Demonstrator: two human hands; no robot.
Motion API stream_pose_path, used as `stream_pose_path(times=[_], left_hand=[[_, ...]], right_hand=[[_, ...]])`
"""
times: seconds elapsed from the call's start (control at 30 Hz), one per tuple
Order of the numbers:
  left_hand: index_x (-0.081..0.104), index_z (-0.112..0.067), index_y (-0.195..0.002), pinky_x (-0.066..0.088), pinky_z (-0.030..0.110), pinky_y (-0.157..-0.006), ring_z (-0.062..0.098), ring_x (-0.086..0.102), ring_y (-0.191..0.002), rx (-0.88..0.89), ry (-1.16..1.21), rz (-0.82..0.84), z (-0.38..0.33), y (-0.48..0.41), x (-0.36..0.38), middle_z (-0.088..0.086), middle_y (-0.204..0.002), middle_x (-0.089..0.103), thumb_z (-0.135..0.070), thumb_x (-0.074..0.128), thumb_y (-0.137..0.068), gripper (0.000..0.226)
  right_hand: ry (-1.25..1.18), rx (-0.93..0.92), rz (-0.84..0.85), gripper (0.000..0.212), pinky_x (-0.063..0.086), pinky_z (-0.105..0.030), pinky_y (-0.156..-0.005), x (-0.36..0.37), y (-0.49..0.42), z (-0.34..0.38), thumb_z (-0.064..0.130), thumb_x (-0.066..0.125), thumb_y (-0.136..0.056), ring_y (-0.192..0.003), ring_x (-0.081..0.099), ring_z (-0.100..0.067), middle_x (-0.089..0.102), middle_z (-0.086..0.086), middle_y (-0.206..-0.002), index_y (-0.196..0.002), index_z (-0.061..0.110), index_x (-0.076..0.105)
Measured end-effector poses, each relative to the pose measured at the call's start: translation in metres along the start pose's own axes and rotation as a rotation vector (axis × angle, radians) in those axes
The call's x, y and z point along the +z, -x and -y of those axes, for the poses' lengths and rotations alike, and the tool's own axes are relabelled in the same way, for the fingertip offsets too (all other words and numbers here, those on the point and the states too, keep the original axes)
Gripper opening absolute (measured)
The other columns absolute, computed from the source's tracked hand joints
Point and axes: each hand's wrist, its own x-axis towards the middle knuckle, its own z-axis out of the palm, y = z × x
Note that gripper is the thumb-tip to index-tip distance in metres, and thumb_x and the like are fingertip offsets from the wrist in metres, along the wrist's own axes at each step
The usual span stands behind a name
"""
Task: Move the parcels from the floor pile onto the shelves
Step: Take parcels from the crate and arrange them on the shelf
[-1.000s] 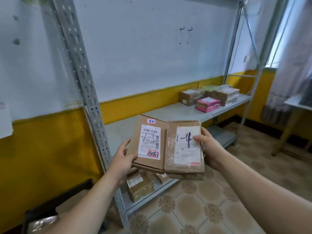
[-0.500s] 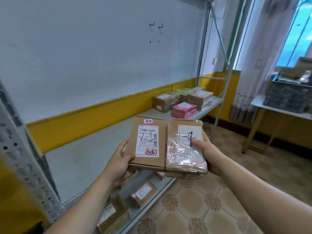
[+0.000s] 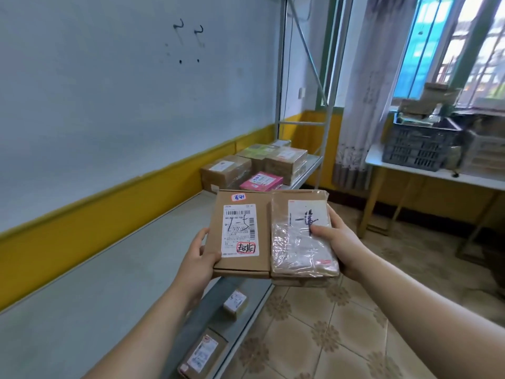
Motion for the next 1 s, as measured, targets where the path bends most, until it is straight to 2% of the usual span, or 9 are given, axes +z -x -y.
stream_pose_path(times=[0.23, 0.47, 0.63, 0.7, 0.83, 1.0], left_hand=[[0.035, -0.038, -0.144, 0.054, 0.046, -0.093, 0.022, 0.064, -0.108, 0.09, -0.063, -0.026, -0.014, -0.074, 0.085, 0.002, -0.128, 0.058, -0.018, 0.057, -0.095, 0.057], [0.036, -0.034, -0.144, 0.055, 0.043, -0.091, 0.023, 0.063, -0.107, 0.101, -0.045, -0.038, -0.026, -0.141, 0.175, 0.003, -0.127, 0.056, -0.013, 0.063, -0.092, 0.062], [0.039, -0.037, -0.143, 0.056, 0.045, -0.09, 0.022, 0.065, -0.107, 0.073, -0.05, -0.061, -0.025, -0.187, 0.209, 0.001, -0.128, 0.059, -0.014, 0.065, -0.09, 0.062], [0.04, -0.038, -0.141, 0.055, 0.046, -0.09, 0.024, 0.064, -0.107, 0.067, -0.049, -0.075, -0.025, -0.208, 0.219, 0.002, -0.127, 0.058, -0.013, 0.065, -0.09, 0.062], [0.041, -0.039, -0.138, 0.055, 0.048, -0.09, 0.025, 0.064, -0.108, 0.062, -0.027, -0.096, -0.024, -0.255, 0.236, -0.001, -0.124, 0.057, -0.012, 0.065, -0.091, 0.059], [0.041, -0.034, -0.14, 0.054, 0.046, -0.092, 0.023, 0.063, -0.108, 0.069, 0.002, -0.098, -0.024, -0.319, 0.252, -0.004, -0.122, 0.058, -0.009, 0.063, -0.091, 0.06]], right_hand=[[-0.021, -0.02, -0.082, 0.066, 0.059, -0.039, -0.065, -0.075, -0.074, 0.019, -0.002, 0.059, -0.09, -0.088, 0.074, -0.029, 0.07, -0.008, -0.113, -0.141, 0.037, 0.044], [-0.025, 0.0, -0.075, 0.072, 0.058, -0.034, -0.058, -0.159, -0.15, 0.042, -0.001, 0.06, -0.091, -0.083, 0.075, -0.023, 0.068, -0.005, -0.114, -0.15, 0.032, 0.035], [-0.039, 0.048, -0.078, 0.072, 0.058, -0.033, -0.056, -0.196, -0.198, 0.042, 0.0, 0.061, -0.091, -0.081, 0.075, -0.022, 0.068, -0.004, -0.112, -0.151, 0.03, 0.034], [-0.039, 0.067, -0.086, 0.071, 0.059, -0.035, -0.059, -0.206, -0.219, 0.039, 0.001, 0.062, -0.091, -0.082, 0.075, -0.024, 0.067, -0.006, -0.114, -0.15, 0.031, 0.034], [-0.023, 0.081, -0.107, 0.072, 0.058, -0.053, -0.084, -0.221, -0.269, 0.037, 0.004, 0.066, -0.09, -0.091, 0.074, -0.029, 0.068, -0.009, -0.119, -0.148, 0.033, 0.036], [-0.026, 0.071, -0.107, 0.074, 0.058, -0.052, -0.084, -0.229, -0.334, 0.039, 0.002, 0.065, -0.09, -0.091, 0.074, -0.029, 0.068, -0.007, -0.118, -0.15, 0.032, 0.034]])
